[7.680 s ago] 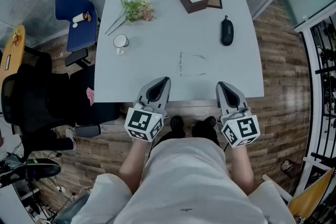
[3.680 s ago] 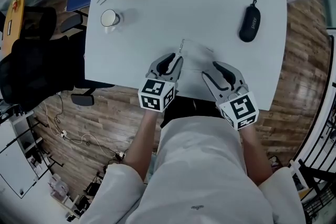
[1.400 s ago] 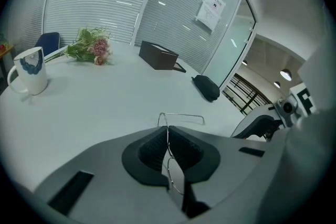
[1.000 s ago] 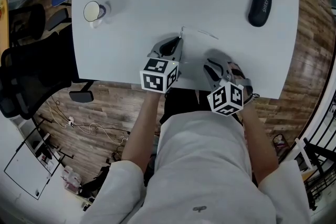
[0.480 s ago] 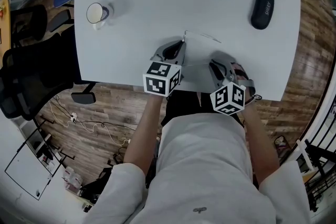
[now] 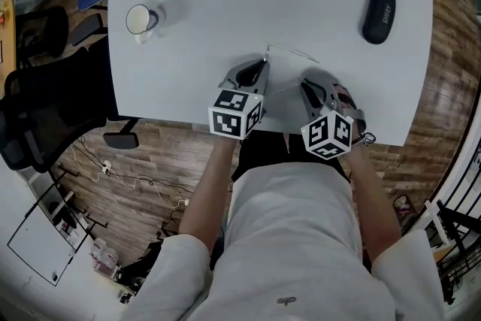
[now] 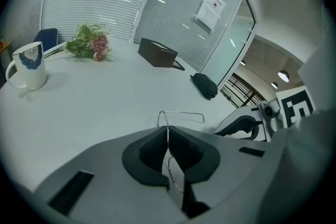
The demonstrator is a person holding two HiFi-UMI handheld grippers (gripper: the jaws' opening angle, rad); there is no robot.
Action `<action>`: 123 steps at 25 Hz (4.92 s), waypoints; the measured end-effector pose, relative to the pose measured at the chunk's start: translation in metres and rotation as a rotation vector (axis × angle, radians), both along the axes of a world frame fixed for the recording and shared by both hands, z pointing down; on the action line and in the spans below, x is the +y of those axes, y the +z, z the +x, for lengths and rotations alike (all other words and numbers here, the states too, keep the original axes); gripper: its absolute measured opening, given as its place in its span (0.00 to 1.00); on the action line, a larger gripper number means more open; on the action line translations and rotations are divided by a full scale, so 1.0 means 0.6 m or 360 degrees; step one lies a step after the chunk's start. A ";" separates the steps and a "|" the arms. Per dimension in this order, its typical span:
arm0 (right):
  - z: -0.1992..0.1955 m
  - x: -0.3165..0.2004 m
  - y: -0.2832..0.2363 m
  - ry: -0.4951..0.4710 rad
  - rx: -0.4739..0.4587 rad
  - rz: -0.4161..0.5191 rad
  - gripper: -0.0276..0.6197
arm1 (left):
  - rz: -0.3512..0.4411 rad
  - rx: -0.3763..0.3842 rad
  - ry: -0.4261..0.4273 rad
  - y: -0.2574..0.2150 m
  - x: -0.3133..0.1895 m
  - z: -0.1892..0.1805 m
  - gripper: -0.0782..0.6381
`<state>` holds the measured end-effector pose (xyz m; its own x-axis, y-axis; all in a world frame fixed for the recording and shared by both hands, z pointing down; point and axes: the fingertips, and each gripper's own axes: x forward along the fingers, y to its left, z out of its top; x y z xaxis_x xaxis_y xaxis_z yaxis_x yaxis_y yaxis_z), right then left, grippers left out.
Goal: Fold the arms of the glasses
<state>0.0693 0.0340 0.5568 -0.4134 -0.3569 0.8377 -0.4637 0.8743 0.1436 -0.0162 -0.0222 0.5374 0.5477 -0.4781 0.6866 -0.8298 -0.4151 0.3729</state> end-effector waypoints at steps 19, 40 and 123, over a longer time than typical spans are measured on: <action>-0.038 -0.051 0.000 0.0082 -0.0106 -0.0042 0.13 | -0.0047 0.0059 0.0000 0.003 0.000 -0.003 0.14; -0.113 -0.074 -0.013 0.0068 -0.0221 -0.0069 0.11 | -0.0074 0.0090 0.0056 0.004 0.001 0.000 0.14; -0.040 -0.063 -0.030 0.0034 -0.0152 -0.0045 0.08 | -0.0104 0.0066 0.0008 0.009 -0.005 -0.034 0.14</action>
